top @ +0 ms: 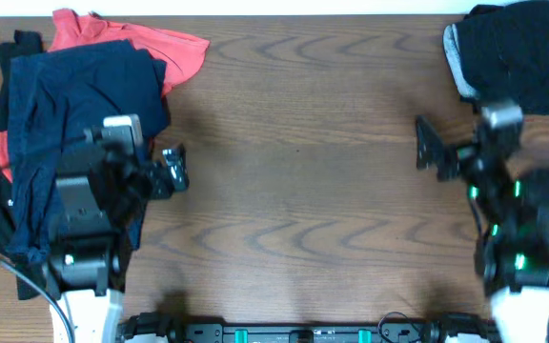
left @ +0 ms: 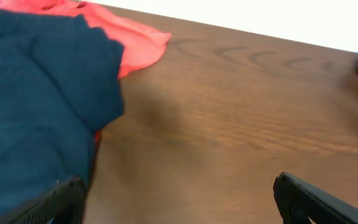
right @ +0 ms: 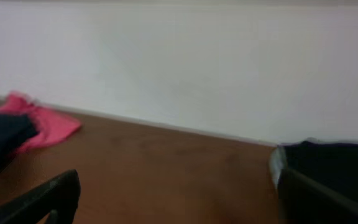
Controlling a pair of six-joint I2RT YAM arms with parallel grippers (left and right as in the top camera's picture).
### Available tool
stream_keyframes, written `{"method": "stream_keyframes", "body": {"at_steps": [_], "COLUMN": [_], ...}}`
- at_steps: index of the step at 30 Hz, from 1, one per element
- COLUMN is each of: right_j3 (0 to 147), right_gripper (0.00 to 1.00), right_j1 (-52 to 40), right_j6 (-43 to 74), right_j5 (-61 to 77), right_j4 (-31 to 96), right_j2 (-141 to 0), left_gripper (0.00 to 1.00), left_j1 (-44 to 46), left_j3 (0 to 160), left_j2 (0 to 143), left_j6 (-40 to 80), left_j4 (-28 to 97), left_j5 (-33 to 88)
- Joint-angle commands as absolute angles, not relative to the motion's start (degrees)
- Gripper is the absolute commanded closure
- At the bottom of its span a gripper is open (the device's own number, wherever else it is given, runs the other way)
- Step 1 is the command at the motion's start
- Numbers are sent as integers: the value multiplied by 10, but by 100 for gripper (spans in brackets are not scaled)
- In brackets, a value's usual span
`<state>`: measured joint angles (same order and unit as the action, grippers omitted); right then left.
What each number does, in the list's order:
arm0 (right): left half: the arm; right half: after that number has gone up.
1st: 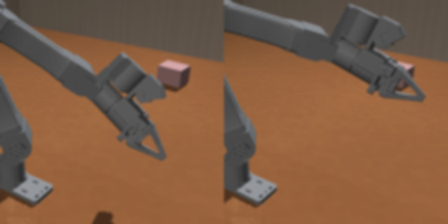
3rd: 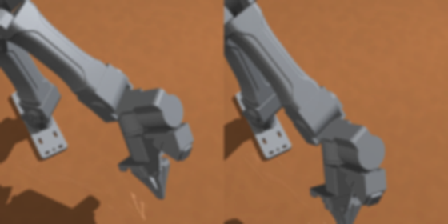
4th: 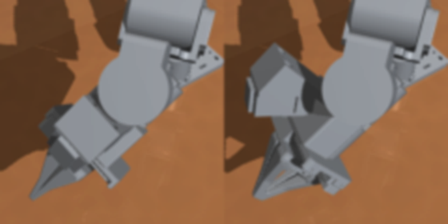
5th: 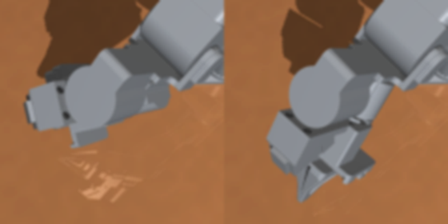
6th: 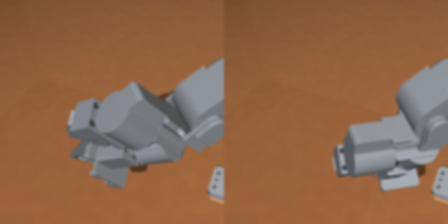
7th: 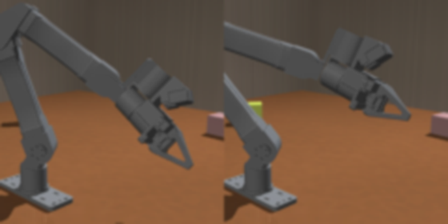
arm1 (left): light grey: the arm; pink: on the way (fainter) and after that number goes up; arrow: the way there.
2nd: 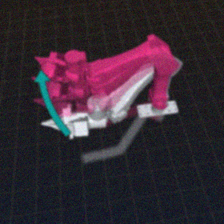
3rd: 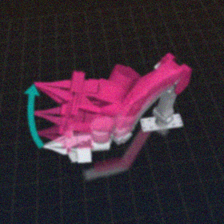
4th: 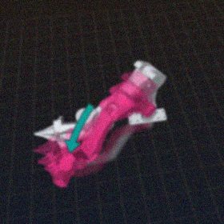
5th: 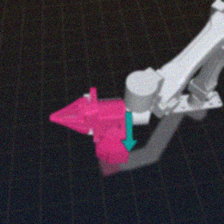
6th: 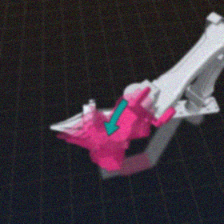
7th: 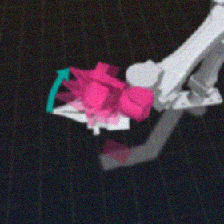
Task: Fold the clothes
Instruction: 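Reach the left gripper into the clothes pile and grasp the navy shorts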
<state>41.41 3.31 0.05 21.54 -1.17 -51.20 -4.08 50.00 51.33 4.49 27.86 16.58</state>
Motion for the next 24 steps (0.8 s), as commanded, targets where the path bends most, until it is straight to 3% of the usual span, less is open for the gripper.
{"method": "stream_keyframes", "body": {"at_steps": [1,6,11,24], "right_j3": [520,678,712,712], "right_gripper": [1,1,1,5], "right_j1": [27,27,27,24], "right_j6": [-5,-4,31,5], "right_j5": [303,320,370,383], "right_j4": [48,194,190,222], "right_j2": [-620,-768,-828,-839], "left_gripper": [2,2,2,2], "left_j1": [-43,-44,-80,-332], "left_j3": [521,521,522,522], "left_j2": [538,551,562,693], "left_j6": [48,28,45,74], "left_j4": [283,283,287,309], "left_j5": [208,219,172,121]}}
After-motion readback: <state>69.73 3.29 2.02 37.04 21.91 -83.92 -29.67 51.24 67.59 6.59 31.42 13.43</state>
